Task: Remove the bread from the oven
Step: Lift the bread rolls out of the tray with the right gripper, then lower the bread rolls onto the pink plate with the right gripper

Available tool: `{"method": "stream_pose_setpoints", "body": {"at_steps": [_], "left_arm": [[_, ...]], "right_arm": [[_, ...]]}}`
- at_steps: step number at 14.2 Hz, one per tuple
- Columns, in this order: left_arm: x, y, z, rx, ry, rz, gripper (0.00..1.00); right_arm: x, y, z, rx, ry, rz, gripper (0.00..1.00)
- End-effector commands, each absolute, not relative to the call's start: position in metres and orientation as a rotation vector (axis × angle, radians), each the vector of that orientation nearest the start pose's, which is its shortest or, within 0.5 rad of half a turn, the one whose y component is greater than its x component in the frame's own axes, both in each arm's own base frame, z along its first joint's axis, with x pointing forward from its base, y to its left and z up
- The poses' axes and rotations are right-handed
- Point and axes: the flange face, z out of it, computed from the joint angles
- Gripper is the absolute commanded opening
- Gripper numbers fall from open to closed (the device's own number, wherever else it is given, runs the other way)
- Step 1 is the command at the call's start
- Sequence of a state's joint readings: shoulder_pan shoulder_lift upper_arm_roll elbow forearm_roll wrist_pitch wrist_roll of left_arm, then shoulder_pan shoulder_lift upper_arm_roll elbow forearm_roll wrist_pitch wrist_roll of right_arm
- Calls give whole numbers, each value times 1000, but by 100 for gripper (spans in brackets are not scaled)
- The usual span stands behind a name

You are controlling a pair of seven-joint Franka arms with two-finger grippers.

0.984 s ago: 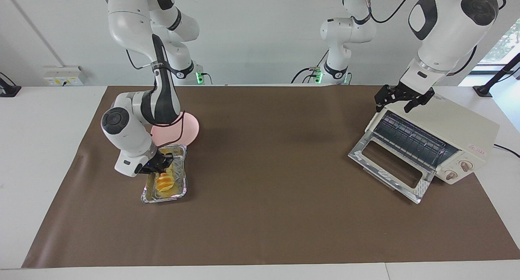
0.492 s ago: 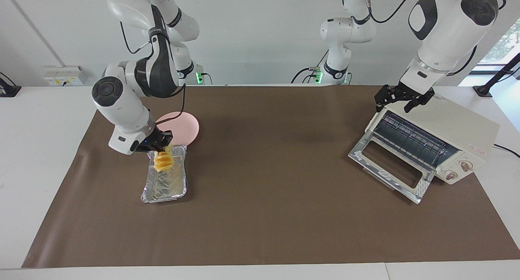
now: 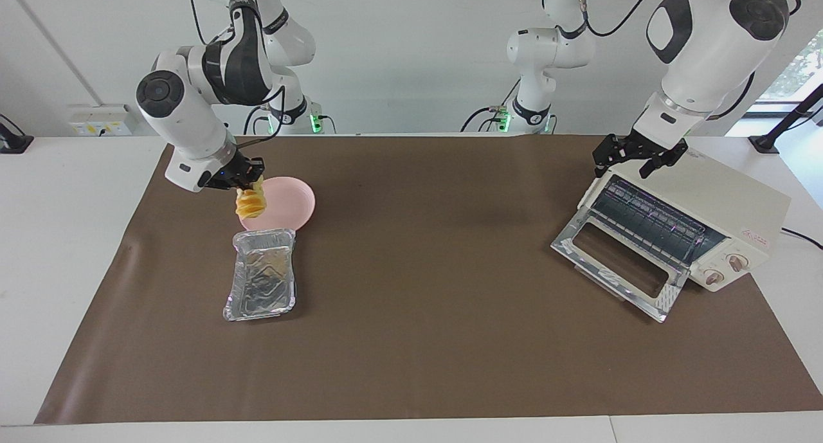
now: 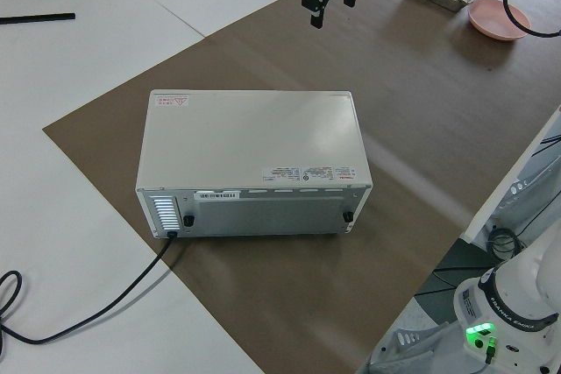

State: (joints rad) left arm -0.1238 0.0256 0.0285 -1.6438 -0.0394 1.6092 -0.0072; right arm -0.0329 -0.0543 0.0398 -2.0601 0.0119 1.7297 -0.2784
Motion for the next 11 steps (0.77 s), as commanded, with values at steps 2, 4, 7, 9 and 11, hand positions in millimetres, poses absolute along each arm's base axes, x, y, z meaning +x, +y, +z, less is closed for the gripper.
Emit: {"method": "stream_pose_setpoints", "body": {"at_steps": [2,4,7,9,11], "left_arm": [[555,-57,585,-3186,115,80,100],[555,-57,585,-3186,112,80,100],[555,-57,585,-3186,112,80,100],[555,-57,585,-3186,112,80,100],[555,-57,585,-3186,112,80,100]], "right_arm": [[459,5,407,-3058,-409,387,0],[449,9,392,-3067,-414,341,0],[450,14,372,-3075,-429,292,0],[448,23,363,-3085,-411,274,0],[449,33,356,-3085,-428,277,0]]}}
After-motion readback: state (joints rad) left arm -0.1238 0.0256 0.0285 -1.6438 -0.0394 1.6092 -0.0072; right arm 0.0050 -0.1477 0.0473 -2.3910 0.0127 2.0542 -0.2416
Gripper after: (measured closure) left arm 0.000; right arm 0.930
